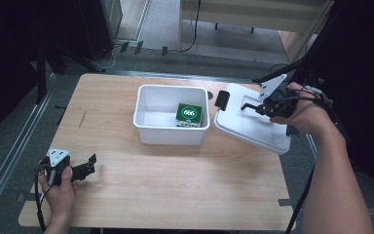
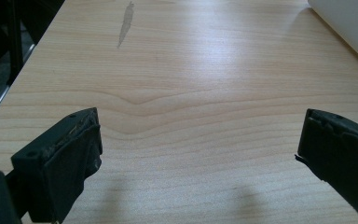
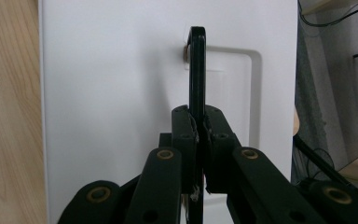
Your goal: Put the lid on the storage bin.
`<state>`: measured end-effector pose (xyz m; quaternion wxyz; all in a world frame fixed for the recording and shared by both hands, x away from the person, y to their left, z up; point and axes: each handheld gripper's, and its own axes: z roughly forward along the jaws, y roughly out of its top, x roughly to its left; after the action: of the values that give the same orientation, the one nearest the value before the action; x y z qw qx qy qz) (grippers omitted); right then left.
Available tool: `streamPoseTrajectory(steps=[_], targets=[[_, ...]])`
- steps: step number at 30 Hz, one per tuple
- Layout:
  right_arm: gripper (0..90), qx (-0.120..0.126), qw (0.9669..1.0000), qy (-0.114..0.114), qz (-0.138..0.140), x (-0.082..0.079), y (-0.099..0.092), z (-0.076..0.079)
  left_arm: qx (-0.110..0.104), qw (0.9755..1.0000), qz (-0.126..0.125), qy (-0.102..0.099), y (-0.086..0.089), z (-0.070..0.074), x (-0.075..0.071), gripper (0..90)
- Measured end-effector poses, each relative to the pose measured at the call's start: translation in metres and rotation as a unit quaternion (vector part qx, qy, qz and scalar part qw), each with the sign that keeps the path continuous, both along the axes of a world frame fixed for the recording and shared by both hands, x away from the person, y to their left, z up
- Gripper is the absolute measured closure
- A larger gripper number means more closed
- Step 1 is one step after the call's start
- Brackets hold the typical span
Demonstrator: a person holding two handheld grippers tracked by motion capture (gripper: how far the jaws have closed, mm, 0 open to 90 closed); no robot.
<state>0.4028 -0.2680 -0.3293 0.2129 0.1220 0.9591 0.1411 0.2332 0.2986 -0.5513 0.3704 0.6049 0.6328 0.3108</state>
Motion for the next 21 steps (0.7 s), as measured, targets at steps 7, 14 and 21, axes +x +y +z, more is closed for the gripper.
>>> streamPoseTrajectory(steps=[7, 14, 21], targets=[[85.6, -0.001, 0.9998, -0.011, 0.014, 0.004, 0.019, 0.026, -0.001, 1.0, -0.001, 0.001, 0.001, 0.0, 0.0, 0.0], [85.6, -0.005, 0.9991, -0.014, 0.04, 0.01, 0.045, 0.03, -0.001, 1.0, -0.001, 0.001, 0.001, 0.0, 0.0, 0.0], [85.6, 0.002, 0.9975, -0.012, 0.069, 0.019, 0.086, 0.026, -0.005, 1.0, -0.002, 0.0, 0.001, 0.0, 0.0, 0.0]])
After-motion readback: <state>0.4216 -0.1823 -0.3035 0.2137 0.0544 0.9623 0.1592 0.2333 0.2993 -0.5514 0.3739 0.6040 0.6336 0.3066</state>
